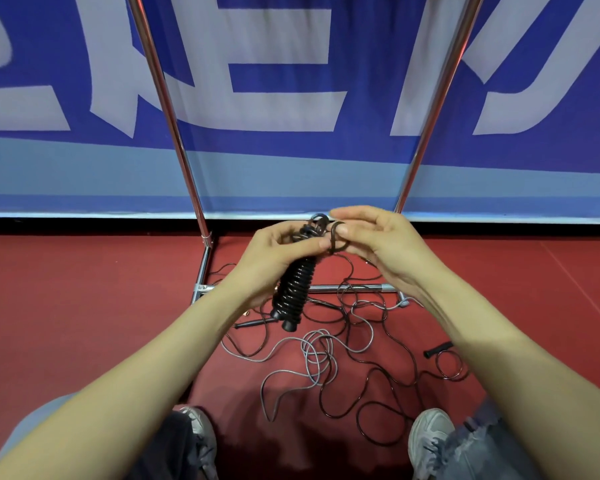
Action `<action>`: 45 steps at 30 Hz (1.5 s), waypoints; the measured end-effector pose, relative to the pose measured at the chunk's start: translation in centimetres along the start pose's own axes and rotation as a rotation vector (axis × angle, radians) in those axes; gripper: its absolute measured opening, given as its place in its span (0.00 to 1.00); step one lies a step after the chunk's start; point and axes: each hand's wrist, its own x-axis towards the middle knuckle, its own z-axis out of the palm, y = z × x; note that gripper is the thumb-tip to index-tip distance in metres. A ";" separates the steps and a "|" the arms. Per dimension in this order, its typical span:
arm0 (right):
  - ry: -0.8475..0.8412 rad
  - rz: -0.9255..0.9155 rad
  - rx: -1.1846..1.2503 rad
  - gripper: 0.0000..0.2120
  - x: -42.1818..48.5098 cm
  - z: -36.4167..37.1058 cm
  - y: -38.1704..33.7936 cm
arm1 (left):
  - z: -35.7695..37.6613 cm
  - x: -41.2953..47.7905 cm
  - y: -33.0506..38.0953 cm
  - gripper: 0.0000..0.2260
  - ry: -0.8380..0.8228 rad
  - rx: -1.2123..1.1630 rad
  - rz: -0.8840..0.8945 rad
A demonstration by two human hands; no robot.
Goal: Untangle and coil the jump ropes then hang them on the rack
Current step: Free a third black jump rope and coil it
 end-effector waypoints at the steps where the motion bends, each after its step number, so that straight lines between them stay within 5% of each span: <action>1: -0.001 -0.018 0.031 0.09 -0.1 0.2 -0.1 | -0.1 0.1 0.2 0.16 -0.003 -0.055 -0.013; 5: 0.146 -0.082 0.156 0.05 -0.3 1.1 0.2 | 0.0 0.0 0.3 0.12 -0.041 -0.124 -0.093; 9: 0.232 -0.149 0.016 0.07 -0.2 0.9 -0.3 | 0.2 -0.3 -0.1 0.17 -0.058 -0.060 -0.142; 17: 0.191 -0.122 -0.060 0.07 0.1 1.4 0.1 | 0.5 0.1 -0.9 0.12 0.124 0.065 0.063; 20: 0.228 -0.185 -0.138 0.13 0.0 1.4 0.2 | 0.9 0.1 -1.0 0.17 0.124 0.141 0.114; 22: 0.249 -0.228 -0.141 0.12 0.0 1.1 0.2 | 1.2 0.0 -1.2 0.21 0.138 0.121 0.102; 30: 0.148 -0.254 -0.172 0.07 -0.2 0.8 -1.0 | 0.8 0.2 -0.5 0.11 0.159 -0.114 0.101; 36: 0.117 -0.203 -0.489 0.07 -0.3 0.1 -1.6 | 0.1 0.1 0.1 0.19 0.037 -0.110 0.053; 45: 0.218 -0.230 -0.898 0.06 -0.5 0.1 -1.4 | 0.7 0.1 -0.8 0.18 -0.002 0.006 0.099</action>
